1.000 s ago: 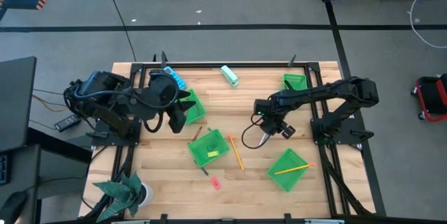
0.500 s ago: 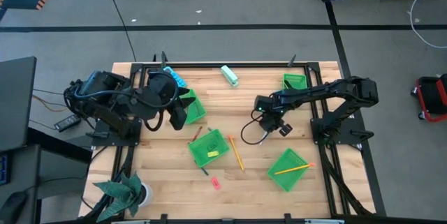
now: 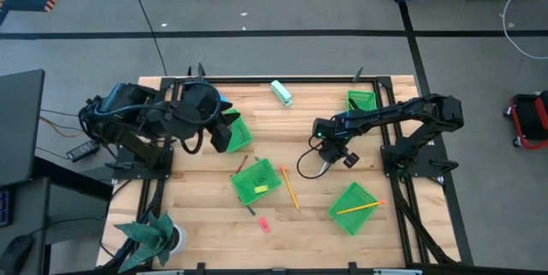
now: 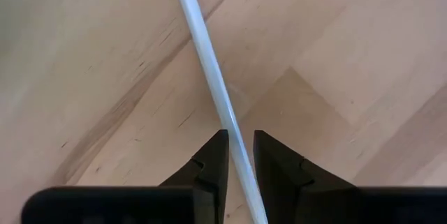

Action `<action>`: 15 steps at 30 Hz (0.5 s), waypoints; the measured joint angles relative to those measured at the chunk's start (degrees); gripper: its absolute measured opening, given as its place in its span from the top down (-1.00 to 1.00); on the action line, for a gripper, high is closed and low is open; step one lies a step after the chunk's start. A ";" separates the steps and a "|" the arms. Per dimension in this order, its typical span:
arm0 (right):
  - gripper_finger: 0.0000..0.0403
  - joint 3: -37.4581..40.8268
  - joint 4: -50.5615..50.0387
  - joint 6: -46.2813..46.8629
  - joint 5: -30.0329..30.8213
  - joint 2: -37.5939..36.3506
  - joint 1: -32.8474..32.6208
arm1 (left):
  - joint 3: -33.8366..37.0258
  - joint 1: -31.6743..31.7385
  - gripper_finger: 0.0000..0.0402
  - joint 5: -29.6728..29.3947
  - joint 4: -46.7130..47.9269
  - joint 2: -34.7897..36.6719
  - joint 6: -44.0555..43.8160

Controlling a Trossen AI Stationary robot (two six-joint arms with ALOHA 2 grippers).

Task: Sort crayons/erasers/pens/pencils in bins
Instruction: Put the white pencil into the bottom right green bin

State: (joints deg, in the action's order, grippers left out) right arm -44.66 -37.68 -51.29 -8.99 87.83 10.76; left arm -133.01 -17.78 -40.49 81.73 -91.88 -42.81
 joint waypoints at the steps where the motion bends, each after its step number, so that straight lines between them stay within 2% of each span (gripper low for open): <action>1: 0.63 0.00 0.06 -0.01 -0.11 0.02 0.00 | 0.00 0.00 0.14 0.00 0.00 0.00 0.00; 15: 0.63 3.64 3.64 1.37 -0.23 -0.15 0.00 | 0.00 -0.07 0.14 0.68 -0.13 0.00 -0.07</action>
State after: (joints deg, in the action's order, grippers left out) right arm -41.02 -34.04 -49.92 -9.22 87.68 10.76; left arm -133.01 -17.85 -39.81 81.60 -91.88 -42.87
